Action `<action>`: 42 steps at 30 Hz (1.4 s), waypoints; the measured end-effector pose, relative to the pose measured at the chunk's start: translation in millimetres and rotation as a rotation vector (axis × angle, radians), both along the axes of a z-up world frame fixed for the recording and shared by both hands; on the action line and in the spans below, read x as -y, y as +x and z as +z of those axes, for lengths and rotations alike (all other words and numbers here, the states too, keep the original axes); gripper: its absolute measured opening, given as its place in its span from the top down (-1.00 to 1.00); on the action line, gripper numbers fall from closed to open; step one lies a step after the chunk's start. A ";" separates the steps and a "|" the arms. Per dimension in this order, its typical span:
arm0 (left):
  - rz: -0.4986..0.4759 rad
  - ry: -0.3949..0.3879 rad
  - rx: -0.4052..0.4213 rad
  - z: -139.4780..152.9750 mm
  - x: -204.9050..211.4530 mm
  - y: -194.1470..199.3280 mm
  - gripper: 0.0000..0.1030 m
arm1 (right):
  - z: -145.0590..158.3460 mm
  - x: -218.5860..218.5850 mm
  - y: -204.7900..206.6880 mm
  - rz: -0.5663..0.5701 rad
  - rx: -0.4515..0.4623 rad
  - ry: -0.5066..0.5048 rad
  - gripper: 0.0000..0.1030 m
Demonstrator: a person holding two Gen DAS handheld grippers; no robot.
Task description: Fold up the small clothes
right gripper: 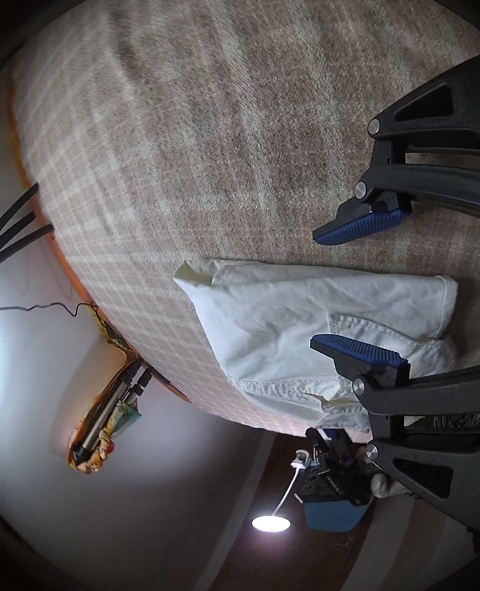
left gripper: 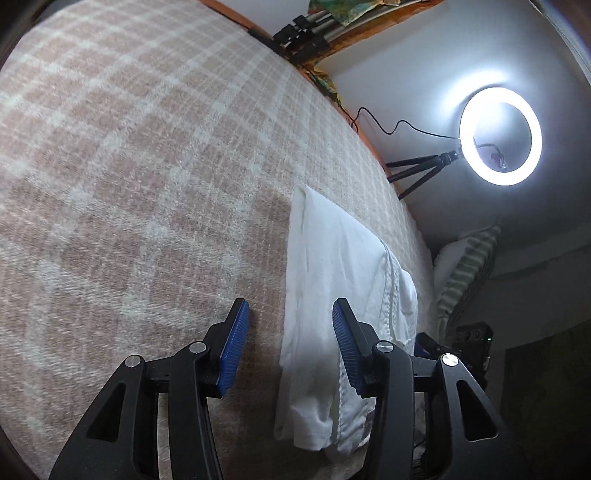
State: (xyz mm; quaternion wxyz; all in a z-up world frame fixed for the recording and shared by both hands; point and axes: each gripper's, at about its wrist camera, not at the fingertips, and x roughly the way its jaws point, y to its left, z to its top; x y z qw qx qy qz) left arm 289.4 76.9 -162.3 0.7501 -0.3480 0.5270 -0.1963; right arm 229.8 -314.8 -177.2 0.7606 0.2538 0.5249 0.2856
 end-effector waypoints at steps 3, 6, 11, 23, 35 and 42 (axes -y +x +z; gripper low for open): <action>0.001 -0.051 -0.016 -7.3 3.1 3.8 0.12 | -10.0 -0.5 4.0 -0.020 -0.028 0.052 -0.03; -0.015 -0.071 -0.015 -8.6 11.6 8.1 0.12 | -15.9 0.3 7.0 -0.034 -0.058 0.117 -0.02; -0.032 -0.090 -0.013 -9.2 19.5 12.9 0.19 | -21.5 -6.5 8.9 -0.022 -0.073 0.147 0.18; -0.090 0.070 0.082 8.0 38.7 6.9 0.65 | -11.9 -28.5 9.2 -0.019 -0.050 0.075 0.64; -0.170 0.223 0.286 53.5 74.3 -11.5 0.78 | 45.1 -57.8 -15.6 0.024 0.167 -0.137 0.74; -0.228 0.191 0.327 66.1 110.0 -3.3 0.79 | 79.5 -32.2 -21.2 -0.020 0.254 -0.184 0.76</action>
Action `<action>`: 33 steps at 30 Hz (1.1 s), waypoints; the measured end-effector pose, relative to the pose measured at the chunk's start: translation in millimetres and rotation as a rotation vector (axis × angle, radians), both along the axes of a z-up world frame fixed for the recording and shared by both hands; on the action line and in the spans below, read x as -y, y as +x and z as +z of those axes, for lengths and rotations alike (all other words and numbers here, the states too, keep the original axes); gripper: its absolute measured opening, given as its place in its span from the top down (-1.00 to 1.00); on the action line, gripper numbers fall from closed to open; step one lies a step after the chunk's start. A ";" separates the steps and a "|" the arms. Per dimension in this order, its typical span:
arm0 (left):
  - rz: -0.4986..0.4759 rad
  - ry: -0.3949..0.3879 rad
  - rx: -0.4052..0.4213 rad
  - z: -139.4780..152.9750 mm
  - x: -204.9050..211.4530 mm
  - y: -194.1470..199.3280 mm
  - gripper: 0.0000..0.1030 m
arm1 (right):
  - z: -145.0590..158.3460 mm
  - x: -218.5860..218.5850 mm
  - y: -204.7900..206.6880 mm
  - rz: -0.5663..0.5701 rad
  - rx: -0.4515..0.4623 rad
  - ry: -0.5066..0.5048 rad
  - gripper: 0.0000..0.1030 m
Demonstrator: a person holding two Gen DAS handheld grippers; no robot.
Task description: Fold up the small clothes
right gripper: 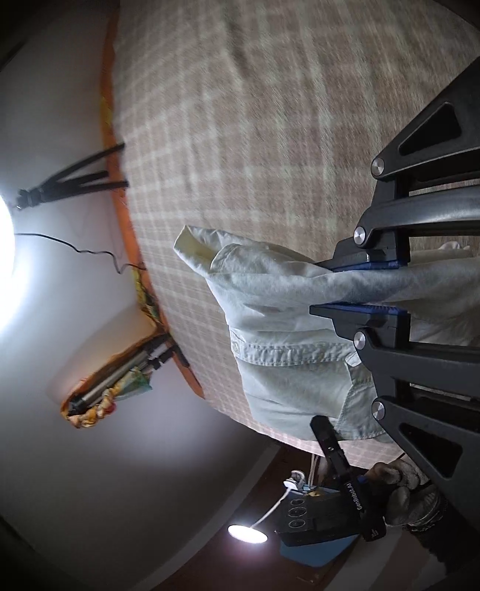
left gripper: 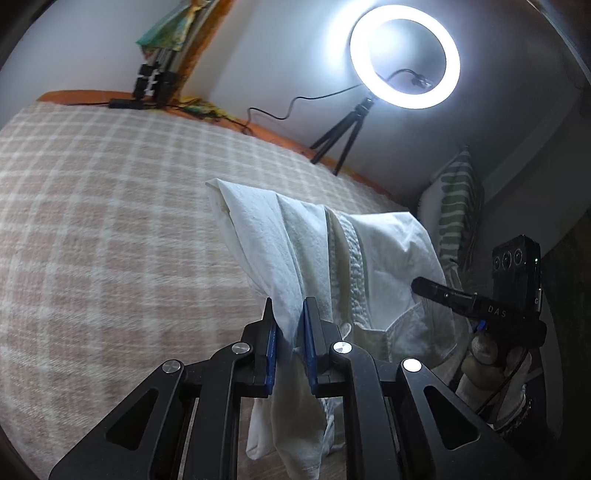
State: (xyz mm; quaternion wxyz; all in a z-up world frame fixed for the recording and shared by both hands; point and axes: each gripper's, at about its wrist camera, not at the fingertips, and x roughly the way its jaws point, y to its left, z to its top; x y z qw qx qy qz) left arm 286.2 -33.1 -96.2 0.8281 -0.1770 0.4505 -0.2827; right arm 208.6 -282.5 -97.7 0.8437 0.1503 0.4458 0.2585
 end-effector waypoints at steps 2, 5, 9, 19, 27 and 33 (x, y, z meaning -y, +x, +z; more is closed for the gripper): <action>-0.025 -0.004 0.010 2.1 16.6 6.0 0.79 | 10.3 13.4 1.7 -0.025 0.023 -0.006 0.76; -0.063 -0.017 0.028 6.7 49.2 20.1 0.79 | 24.7 36.7 6.3 -0.063 0.066 -0.047 0.76; -0.117 -0.020 0.060 13.1 99.7 38.6 0.79 | 36.5 75.7 18.8 -0.134 0.090 -0.075 0.76; -0.195 -0.037 0.088 12.3 225.4 92.7 0.79 | 57.6 173.1 79.4 -0.307 0.136 -0.202 0.77; -0.225 0.011 0.111 0.5 297.3 124.4 0.79 | 48.4 231.8 132.5 -0.398 0.142 -0.226 0.78; -0.218 0.069 0.127 -9.0 324.3 147.4 0.79 | 31.0 246.9 169.7 -0.417 0.129 -0.232 0.79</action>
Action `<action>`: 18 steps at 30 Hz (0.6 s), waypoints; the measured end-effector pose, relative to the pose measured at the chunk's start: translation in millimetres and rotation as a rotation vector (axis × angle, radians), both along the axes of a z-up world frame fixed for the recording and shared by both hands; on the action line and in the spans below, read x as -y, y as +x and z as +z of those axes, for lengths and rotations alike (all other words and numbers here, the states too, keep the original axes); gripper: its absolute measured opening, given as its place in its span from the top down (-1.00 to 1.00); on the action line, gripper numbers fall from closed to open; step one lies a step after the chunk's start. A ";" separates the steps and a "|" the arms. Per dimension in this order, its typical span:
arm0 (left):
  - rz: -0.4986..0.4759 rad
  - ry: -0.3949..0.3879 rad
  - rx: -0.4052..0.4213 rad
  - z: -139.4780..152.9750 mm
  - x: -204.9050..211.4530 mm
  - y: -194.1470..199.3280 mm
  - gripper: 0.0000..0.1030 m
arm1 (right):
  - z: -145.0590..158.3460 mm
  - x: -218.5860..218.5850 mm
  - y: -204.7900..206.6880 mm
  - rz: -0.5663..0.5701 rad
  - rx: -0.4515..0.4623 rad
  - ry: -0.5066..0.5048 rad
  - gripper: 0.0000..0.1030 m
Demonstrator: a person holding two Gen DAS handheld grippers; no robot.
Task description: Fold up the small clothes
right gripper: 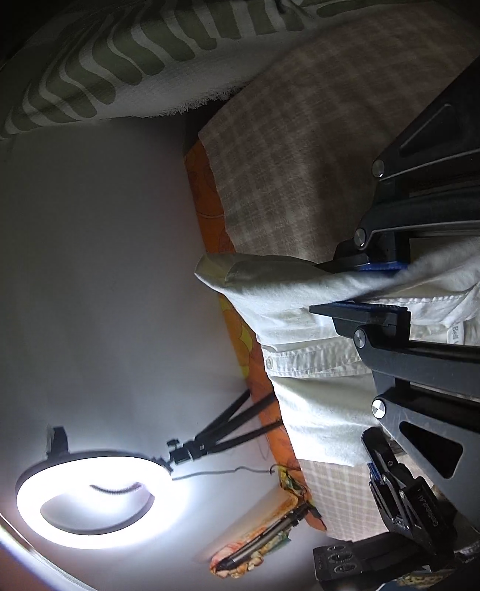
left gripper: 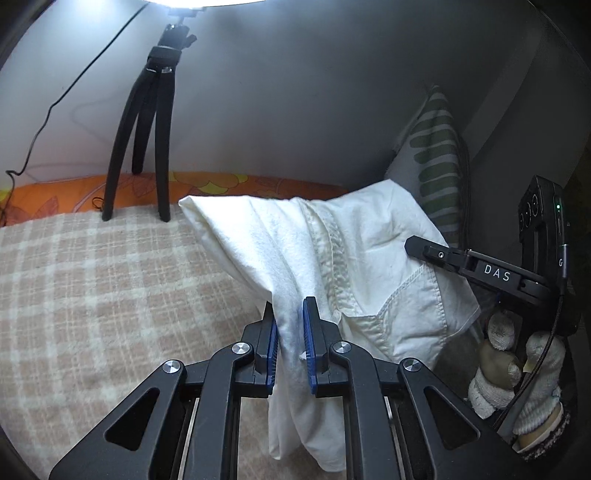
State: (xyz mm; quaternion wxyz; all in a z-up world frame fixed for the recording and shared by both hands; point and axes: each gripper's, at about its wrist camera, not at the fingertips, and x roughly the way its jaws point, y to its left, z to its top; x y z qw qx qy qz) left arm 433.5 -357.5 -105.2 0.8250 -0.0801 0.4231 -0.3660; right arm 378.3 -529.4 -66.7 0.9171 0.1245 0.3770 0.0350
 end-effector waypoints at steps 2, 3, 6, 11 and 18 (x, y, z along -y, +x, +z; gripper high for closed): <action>0.004 0.020 -0.002 -5.5 3.7 4.0 0.79 | -9.0 3.0 10.1 -0.004 -0.013 -0.014 0.79; 0.005 0.029 0.000 -7.2 6.0 5.3 0.79 | -13.5 4.2 14.6 -0.008 -0.022 -0.024 0.79; 0.012 0.071 0.030 -9.4 8.8 5.8 0.78 | -26.1 8.3 24.1 -0.028 -0.049 -0.057 0.79; 0.035 0.144 0.066 -8.3 8.3 3.4 0.67 | -40.2 12.0 34.1 -0.067 -0.111 -0.170 0.65; 0.020 0.214 0.172 8.4 13.4 -10.3 -0.21 | -34.8 17.9 29.0 -0.121 -0.119 -0.205 -0.28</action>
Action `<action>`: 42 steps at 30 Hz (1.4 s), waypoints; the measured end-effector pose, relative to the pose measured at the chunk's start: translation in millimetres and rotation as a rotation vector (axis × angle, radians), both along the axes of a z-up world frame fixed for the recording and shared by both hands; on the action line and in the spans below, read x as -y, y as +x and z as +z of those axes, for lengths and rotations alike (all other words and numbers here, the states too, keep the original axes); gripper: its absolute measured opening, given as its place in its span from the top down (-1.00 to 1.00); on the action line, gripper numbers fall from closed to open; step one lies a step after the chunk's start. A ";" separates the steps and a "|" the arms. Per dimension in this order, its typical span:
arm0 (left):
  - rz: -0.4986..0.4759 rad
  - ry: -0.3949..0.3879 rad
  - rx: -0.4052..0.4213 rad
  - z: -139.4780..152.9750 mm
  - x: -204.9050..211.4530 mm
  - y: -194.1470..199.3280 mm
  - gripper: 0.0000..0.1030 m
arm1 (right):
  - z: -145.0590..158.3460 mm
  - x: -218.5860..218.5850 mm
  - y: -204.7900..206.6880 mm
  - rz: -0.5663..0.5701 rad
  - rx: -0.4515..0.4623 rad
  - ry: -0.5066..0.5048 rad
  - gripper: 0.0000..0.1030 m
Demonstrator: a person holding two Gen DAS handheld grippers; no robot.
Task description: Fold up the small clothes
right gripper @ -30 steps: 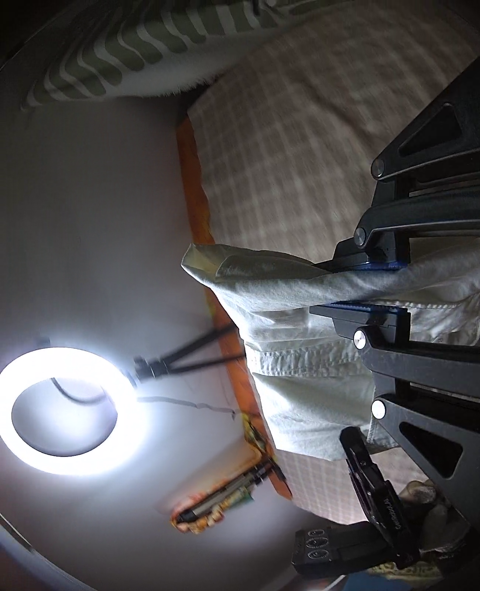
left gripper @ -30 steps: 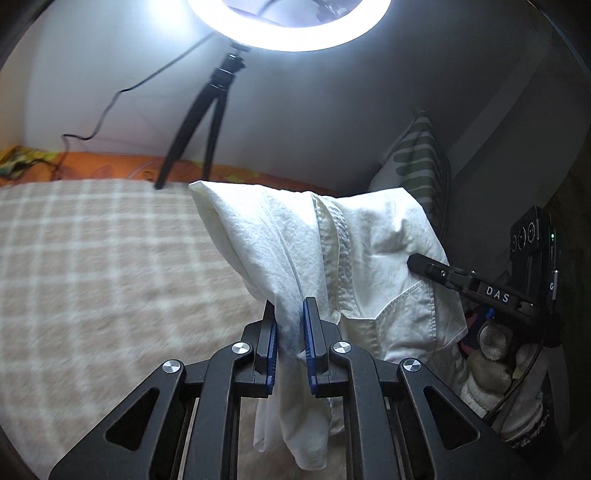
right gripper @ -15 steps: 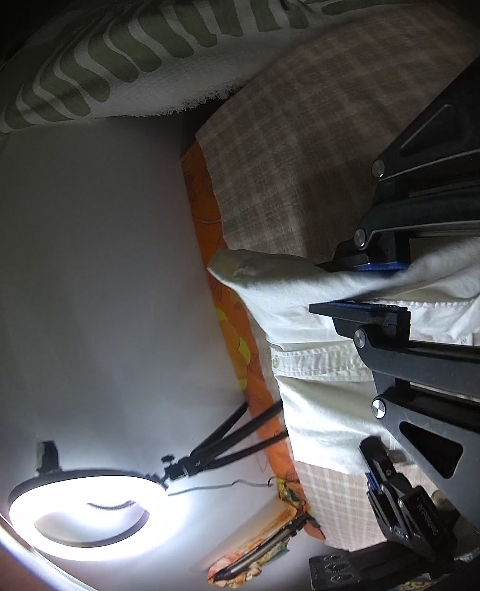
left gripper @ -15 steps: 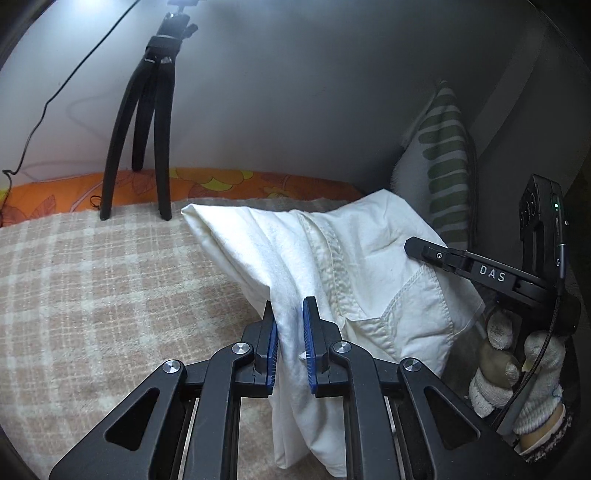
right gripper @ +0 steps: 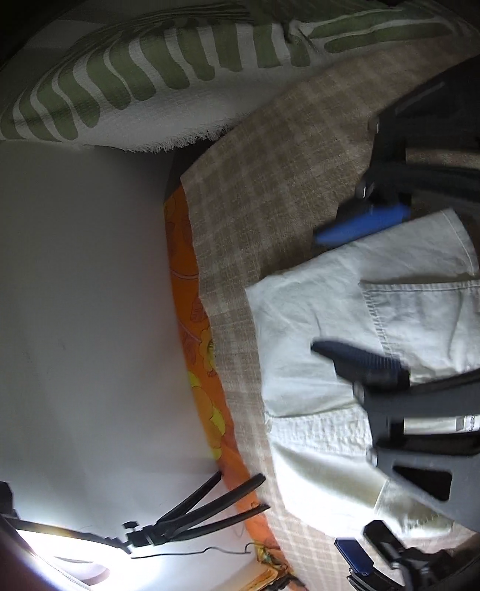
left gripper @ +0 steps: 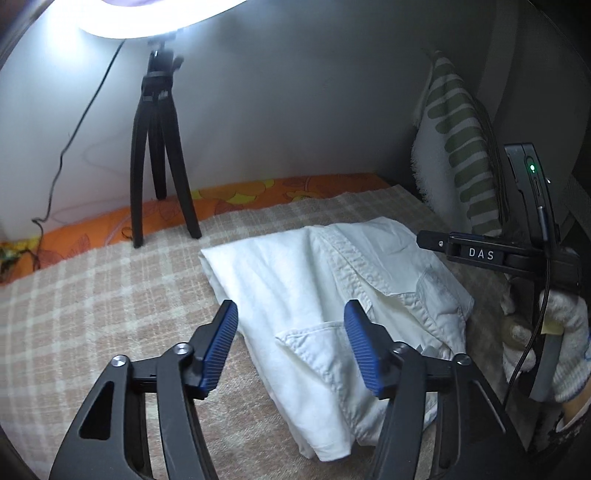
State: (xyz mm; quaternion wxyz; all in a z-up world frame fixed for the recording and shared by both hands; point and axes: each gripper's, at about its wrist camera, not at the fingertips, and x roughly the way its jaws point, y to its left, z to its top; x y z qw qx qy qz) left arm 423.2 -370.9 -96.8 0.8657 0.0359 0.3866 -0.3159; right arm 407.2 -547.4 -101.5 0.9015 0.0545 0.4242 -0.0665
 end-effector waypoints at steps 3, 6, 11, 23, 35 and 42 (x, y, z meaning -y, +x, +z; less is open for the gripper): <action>0.009 0.013 0.021 7.3 0.4 -3.9 -0.44 | 5.9 -1.2 -4.5 -0.003 0.024 -0.010 -0.51; 0.011 0.013 0.020 12.1 0.9 -7.0 -0.44 | 13.0 -4.2 -9.0 -0.008 0.043 -0.014 -0.62; 0.016 0.023 0.015 17.6 -0.8 -14.9 -0.45 | 23.0 -9.7 -17.9 -0.007 0.068 -0.027 -0.80; 0.031 0.017 0.035 46.7 -30.3 -57.3 -0.46 | 56.7 -36.6 -78.0 -0.026 0.147 -0.046 -1.00; 0.002 -0.029 0.087 73.0 -83.8 -123.3 -0.47 | 76.3 -89.2 -168.2 -0.019 0.189 -0.095 -1.00; 0.004 -0.016 0.106 81.2 -119.7 -156.7 -0.51 | 80.1 -127.5 -219.3 -0.006 0.203 -0.124 -1.00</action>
